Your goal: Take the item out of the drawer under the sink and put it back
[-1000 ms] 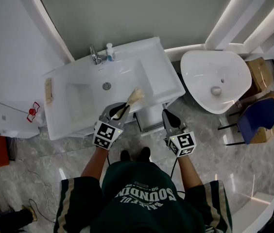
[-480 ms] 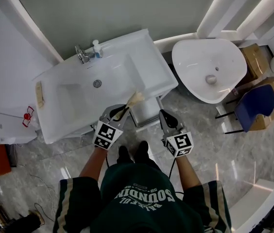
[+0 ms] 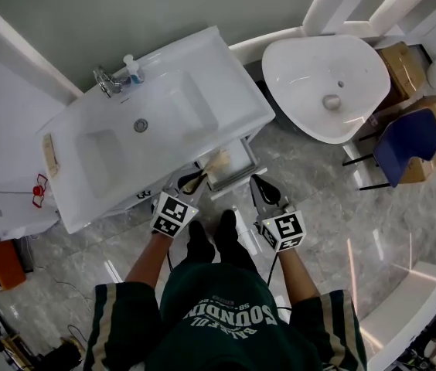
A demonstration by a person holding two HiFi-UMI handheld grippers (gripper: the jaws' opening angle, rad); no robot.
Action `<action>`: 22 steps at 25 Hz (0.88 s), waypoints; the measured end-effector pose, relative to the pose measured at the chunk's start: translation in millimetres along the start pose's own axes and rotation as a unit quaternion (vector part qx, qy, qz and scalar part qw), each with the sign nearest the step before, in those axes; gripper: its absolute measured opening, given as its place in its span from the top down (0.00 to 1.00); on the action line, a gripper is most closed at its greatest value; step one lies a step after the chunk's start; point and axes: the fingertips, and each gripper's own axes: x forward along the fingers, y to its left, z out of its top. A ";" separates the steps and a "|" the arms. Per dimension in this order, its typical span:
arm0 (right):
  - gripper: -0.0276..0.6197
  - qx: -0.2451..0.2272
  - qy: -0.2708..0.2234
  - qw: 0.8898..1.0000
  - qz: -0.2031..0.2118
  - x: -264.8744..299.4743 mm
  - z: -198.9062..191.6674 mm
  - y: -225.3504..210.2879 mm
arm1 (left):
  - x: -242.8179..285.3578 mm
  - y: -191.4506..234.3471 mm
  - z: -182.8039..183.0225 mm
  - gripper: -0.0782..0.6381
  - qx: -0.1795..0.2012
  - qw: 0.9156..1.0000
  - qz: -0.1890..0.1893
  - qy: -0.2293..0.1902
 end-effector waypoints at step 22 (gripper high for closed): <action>0.95 0.085 0.066 0.994 -0.034 -16.1 -118.8 -53.1 | 180.6 -42.3 -160.1 0.76 0.006 0.979 -0.081 0.186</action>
